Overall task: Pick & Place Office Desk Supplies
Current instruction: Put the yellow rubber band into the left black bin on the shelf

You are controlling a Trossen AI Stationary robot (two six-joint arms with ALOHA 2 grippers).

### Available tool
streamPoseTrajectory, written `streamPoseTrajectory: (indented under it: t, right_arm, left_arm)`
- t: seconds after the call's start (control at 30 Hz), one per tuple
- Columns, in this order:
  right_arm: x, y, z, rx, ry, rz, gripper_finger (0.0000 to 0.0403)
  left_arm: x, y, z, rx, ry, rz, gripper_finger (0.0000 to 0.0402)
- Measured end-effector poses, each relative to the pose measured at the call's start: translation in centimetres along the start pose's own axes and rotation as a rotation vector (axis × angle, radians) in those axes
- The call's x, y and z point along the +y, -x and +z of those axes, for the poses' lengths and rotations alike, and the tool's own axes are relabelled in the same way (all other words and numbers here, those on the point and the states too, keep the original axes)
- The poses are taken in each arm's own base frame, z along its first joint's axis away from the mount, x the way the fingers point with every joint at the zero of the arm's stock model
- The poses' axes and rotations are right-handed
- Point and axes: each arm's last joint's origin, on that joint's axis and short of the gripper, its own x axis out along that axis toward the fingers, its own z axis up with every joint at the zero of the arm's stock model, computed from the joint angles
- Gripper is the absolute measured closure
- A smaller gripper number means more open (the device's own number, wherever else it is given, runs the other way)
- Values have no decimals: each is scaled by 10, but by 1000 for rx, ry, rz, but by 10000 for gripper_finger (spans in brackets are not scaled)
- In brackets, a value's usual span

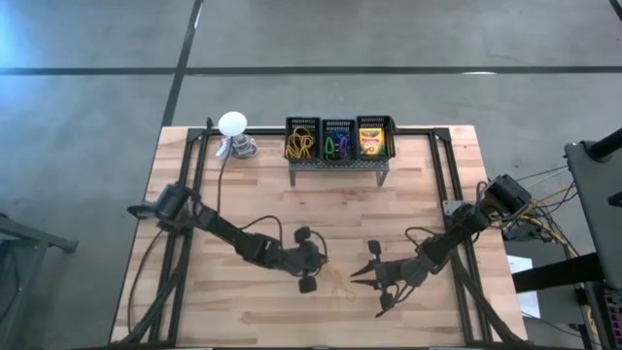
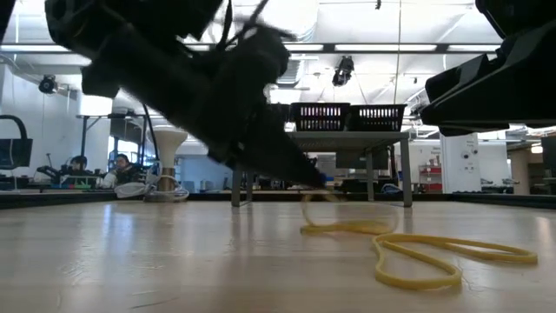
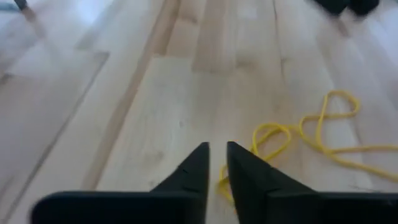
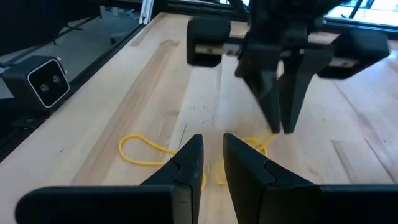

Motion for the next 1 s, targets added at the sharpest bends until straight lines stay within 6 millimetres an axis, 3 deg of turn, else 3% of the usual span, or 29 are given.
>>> streamPoseTrajectory:
  t: [0.13, 0.43, 0.67, 0.83, 1.0]
  right_arm:
    - [0, 0, 0, 0, -4, 0, 346]
    - [0, 0, 0, 0, -3, 0, 346]
    - [0, 0, 0, 1, -3, 1, 346]
    - [0, 0, 0, 3, 1, 1, 346]
    - [0, 0, 0, 3, -1, 1, 346]
  left_arm:
    - [2, -4, -5, 20, 10, -17, 291]
    - [-1, -7, 5, -57, 23, -178, 190]
    - [1, -23, -8, -23, -43, -162, 127]
    - [2, -28, -10, 84, -92, -129, 121]
    - [3, -29, -10, 106, -107, -123, 169]
